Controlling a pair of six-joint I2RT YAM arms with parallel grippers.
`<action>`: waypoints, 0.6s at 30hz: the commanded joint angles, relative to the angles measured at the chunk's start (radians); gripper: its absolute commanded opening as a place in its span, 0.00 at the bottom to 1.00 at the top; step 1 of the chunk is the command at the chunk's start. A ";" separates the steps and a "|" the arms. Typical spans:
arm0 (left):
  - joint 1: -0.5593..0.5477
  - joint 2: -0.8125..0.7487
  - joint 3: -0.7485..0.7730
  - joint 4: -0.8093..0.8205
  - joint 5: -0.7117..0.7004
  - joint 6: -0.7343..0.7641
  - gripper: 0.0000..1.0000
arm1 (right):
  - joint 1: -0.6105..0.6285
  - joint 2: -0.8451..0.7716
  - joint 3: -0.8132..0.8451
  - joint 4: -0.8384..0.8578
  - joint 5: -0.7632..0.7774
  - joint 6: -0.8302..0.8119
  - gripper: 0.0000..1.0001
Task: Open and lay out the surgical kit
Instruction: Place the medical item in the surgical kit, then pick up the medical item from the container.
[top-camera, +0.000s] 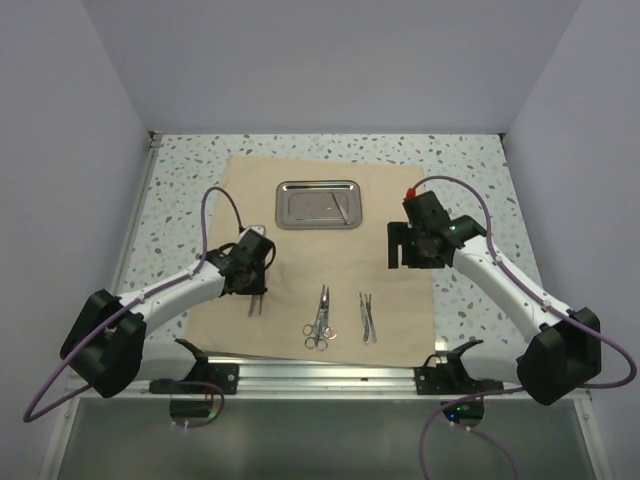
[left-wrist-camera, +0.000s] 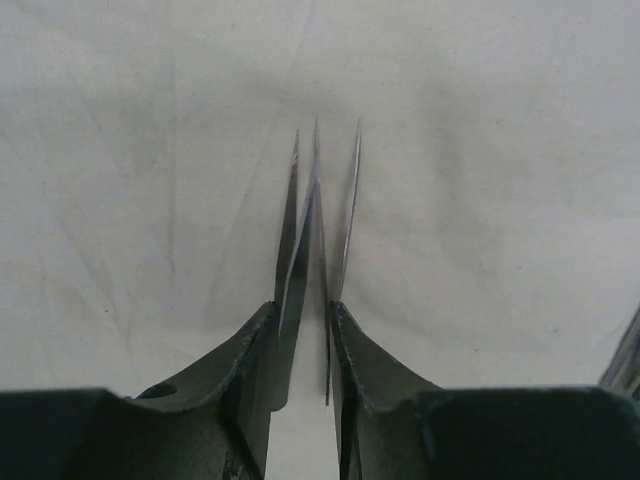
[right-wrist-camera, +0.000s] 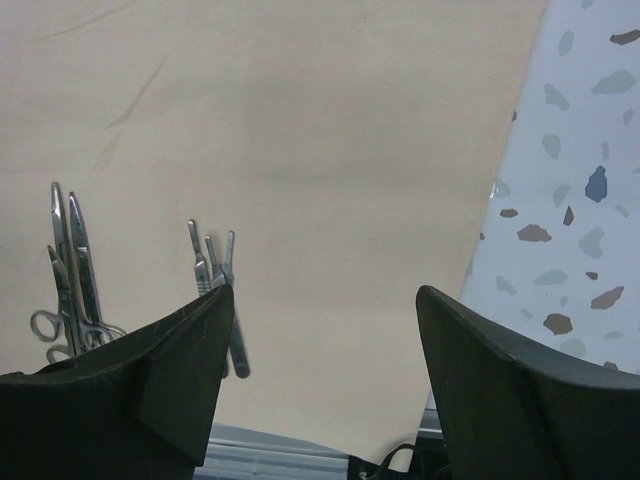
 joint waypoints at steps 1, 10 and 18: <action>-0.004 0.000 0.110 0.020 -0.016 -0.009 0.31 | 0.000 -0.046 -0.022 0.004 -0.002 0.003 0.77; 0.000 0.300 0.526 0.010 -0.062 0.128 0.33 | 0.001 -0.063 -0.017 -0.008 0.007 0.020 0.77; 0.013 0.762 1.032 -0.099 -0.128 0.017 0.42 | 0.001 -0.135 -0.022 -0.074 0.050 0.061 0.78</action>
